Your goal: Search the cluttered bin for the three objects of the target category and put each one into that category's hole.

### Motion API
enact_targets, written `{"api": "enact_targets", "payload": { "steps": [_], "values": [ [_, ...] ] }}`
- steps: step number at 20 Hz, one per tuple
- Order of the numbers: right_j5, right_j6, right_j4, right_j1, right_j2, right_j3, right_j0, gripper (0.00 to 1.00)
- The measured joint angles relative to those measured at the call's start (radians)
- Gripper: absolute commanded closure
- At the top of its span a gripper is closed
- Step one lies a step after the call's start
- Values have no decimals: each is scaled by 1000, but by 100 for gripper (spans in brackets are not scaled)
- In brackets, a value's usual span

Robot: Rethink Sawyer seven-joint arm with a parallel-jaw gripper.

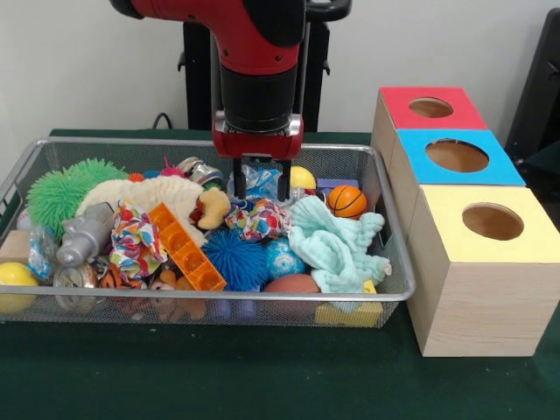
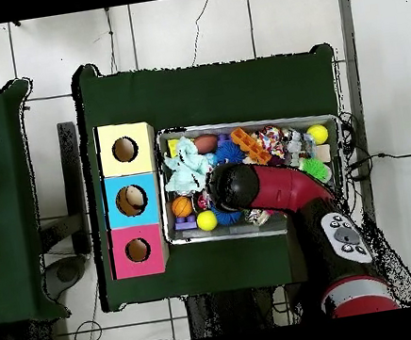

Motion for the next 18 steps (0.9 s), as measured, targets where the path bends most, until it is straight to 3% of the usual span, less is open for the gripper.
{"api": "enact_targets", "payload": {
  "steps": [7,18],
  "values": [
    [-14,0,0,5,0,0,0,0],
    [-139,0,0,34,0,0,0,0]
  ]
}}
